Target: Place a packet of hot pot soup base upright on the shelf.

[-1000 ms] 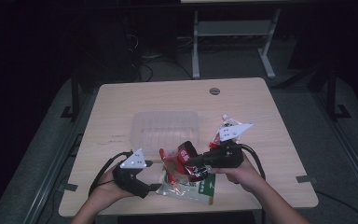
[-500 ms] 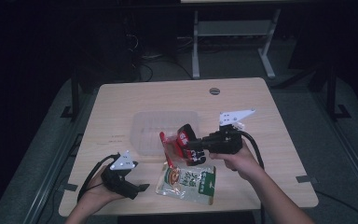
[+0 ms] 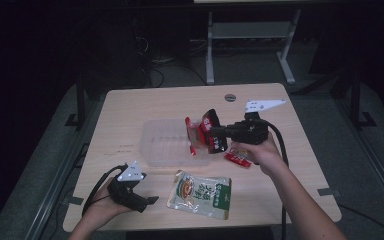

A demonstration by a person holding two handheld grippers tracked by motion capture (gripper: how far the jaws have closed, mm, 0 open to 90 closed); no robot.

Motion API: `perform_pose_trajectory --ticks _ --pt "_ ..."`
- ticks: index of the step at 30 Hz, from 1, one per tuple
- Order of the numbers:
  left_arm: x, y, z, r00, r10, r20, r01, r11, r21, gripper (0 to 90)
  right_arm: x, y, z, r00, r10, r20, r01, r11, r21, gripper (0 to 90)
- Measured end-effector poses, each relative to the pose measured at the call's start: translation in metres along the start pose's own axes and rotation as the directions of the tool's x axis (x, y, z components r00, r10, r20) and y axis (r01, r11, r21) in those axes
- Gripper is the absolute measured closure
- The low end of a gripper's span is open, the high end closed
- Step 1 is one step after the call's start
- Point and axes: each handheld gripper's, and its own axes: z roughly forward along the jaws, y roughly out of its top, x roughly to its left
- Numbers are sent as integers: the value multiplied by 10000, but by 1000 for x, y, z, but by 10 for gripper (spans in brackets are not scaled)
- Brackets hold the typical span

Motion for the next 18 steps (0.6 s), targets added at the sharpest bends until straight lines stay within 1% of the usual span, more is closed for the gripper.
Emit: perform_pose_trajectory --ticks 2,8,11,15,18 --pt "0 0 0 10000 -5 12 5 10000 7 108 -4 1 -3 9996 31 288 -31 10000 -9 900" --pt "0 -1 2 10000 0 39 0 9998 198 109 -15 0 -11 9959 227 872 -222 9997 -68 900" --pt "0 -1 2 10000 2 50 -3 9998 211 108 -18 -2 -12 9940 287 1055 -286 9996 -21 900" --pt "1 -1 1 10000 -20 23 20 9998 208 109 -21 -5 -12 9889 211 1469 -234 9996 142 900" --pt "1 -2 1 10000 -89 19 88 9998 204 109 -23 -9 -11 9860 308 1641 -348 9992 215 900"
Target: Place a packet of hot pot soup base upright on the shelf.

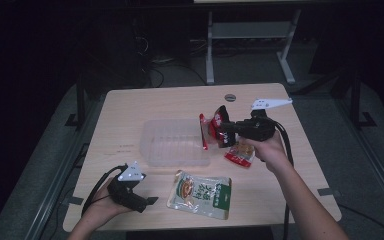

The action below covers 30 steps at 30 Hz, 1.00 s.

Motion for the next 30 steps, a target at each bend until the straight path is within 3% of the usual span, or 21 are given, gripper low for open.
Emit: perform_pose_trajectory --ticks 15,25,30 --pt "1 0 -1 10000 -47 13 48 10000 -60 108 2 -7 22 9998 41 195 -56 9970 774 898" --pt "3 -2 -1 9999 -105 31 105 9999 -54 108 -4 -10 42 9993 299 232 -321 9943 1019 895" --pt "4 -2 0 10000 -52 41 52 10000 27 109 -8 -14 53 9980 423 475 -481 9908 1264 893"
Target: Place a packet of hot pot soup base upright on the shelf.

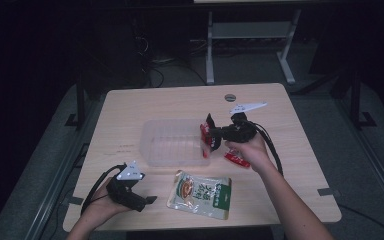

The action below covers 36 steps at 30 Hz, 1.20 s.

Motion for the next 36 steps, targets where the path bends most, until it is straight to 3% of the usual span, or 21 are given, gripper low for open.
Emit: perform_pose_trajectory --ticks 5,8,9,10,12,16,27,31,33,36 --pt "1 -1 1 10000 11 19 -11 10000 40 109 -2 0 7 9999 62 154 -64 9999 147 829" --pt "0 -1 1 10000 -42 31 42 10000 -1 108 -2 2 5 9997 39 241 -41 10000 90 657" --pt "0 -1 1 10000 -42 31 42 10000 -1 108 -2 2 5 9997 39 241 -41 10000 90 657" --pt "0 -1 1 10000 -45 27 45 10000 26 109 -1 3 3 9992 -34 411 25 9998 217 547" --pt "0 -1 2 9999 -138 52 138 9999 27 108 1 2 0 9986 -136 502 121 9995 305 445" --pt "0 -1 3 9999 -146 49 146 9999 8 108 5 0 -5 9969 -468 632 433 9975 557 298" --pt "1 -1 2 9999 -48 89 48 10000 14 109 16 -4 -29 9910 -1263 437 1237 9906 582 157" --pt "1 -1 3 9999 -61 129 61 10000 7 110 19 -10 -35 9878 -1477 497 1439 9868 739 135" --pt "2 -1 3 9998 -93 179 92 9999 40 111 22 -16 -41 9802 -1790 849 1687 9789 1153 130" --pt "4 -2 4 9995 -168 258 165 9998 133 112 20 -26 -49 9816 -1760 744 1675 9800 1076 131"
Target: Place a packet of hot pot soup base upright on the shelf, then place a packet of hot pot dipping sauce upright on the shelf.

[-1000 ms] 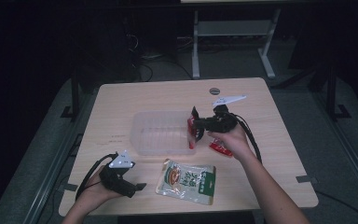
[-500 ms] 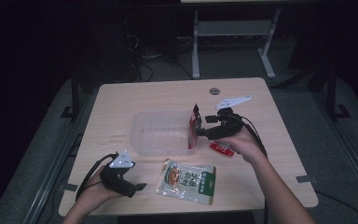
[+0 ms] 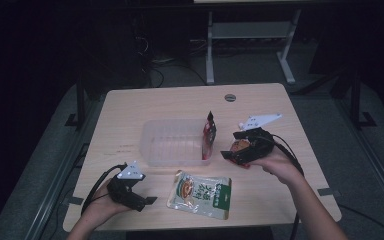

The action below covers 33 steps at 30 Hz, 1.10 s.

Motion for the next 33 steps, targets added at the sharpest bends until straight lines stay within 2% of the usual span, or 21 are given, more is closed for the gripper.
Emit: perform_pose_trajectory --ticks 5,11,13,15,16,19,23,26,27,28,29,33 --pt "1 0 0 10000 -66 43 66 10000 -32 112 -2 -15 -11 9999 118 57 -118 9999 25 131" --pt "0 0 1 9999 -102 19 102 9999 -24 112 -9 -32 -18 9993 290 255 -298 9990 330 131" --pt "0 -1 1 9999 -118 70 118 9999 -63 117 -14 -43 -21 9977 634 253 -643 9972 381 133" --pt "-1 -1 2 9998 -186 106 186 9998 -45 118 -15 -46 -22 9976 638 285 -650 9969 433 134" --pt "-1 -1 2 9999 -59 84 59 10000 24 118 -19 -52 -23 9964 709 469 -736 9956 582 137" --pt "-1 -1 2 10000 -2 93 1 10000 30 118 -27 -57 -23 9936 871 717 -922 9932 713 143" --pt "-1 -1 2 10000 0 80 0 10000 -11 118 -43 -61 -19 9855 1320 1063 -1406 9871 772 250" --pt "-1 0 2 10000 -37 82 38 10000 -40 118 -55 -61 -15 9799 1553 1253 -1638 9846 607 421" --pt "-1 0 2 10000 -37 82 38 10000 -40 118 -55 -61 -15 9799 1553 1253 -1638 9846 607 421" --pt "0 0 2 9999 -64 100 64 10000 -19 118 -60 -60 -14 9781 1644 1280 -1722 9837 521 475" --pt "0 0 2 9999 -54 111 54 10000 -13 118 -67 -57 -10 9752 1600 1532 -1705 9836 583 568" --pt "0 -1 3 9999 -79 102 80 10000 -30 118 -80 -50 -5 9716 1648 1699 -1744 9837 431 785"
